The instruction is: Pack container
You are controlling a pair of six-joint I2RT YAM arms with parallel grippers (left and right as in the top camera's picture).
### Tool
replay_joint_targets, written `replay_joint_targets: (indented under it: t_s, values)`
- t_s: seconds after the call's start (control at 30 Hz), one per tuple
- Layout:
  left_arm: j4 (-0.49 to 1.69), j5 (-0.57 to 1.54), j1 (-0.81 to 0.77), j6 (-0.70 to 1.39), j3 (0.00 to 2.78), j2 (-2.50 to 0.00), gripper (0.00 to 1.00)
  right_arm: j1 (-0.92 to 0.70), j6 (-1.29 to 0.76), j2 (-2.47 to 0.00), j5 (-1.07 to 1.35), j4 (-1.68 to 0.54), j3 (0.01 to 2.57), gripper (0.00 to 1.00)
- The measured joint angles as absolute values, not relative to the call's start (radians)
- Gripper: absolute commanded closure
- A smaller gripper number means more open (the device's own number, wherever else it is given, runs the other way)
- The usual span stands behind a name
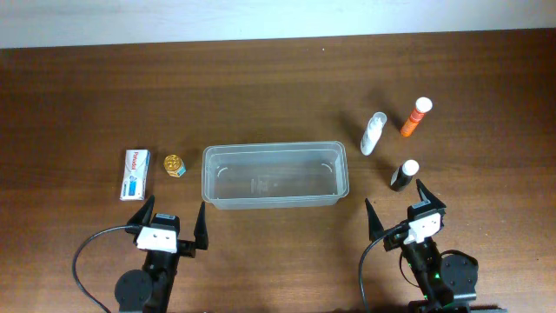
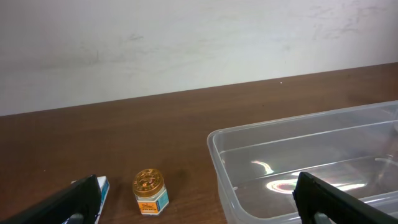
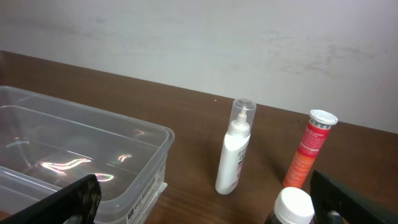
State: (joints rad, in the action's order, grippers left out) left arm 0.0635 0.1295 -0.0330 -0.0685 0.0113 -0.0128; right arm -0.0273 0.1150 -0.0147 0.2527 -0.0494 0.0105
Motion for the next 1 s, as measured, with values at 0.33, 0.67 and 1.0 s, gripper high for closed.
replay_joint_targets:
  t_s: [0.33,0.67,1.0]
  values:
    - [0.064,0.13,-0.033,-0.068,0.011,-0.013,0.0,-0.027,0.115,-0.015,0.254,-0.042,0.01,0.02]
    - [0.064,0.13,-0.033,-0.068,0.011,-0.013,0.01,-0.027,-0.004,-0.033,0.257,-0.044,0.096,0.02]
    - [0.063,0.13,-0.033,-0.068,0.011,-0.011,0.01,-0.027,-0.052,-0.558,0.262,-0.466,0.777,0.02]
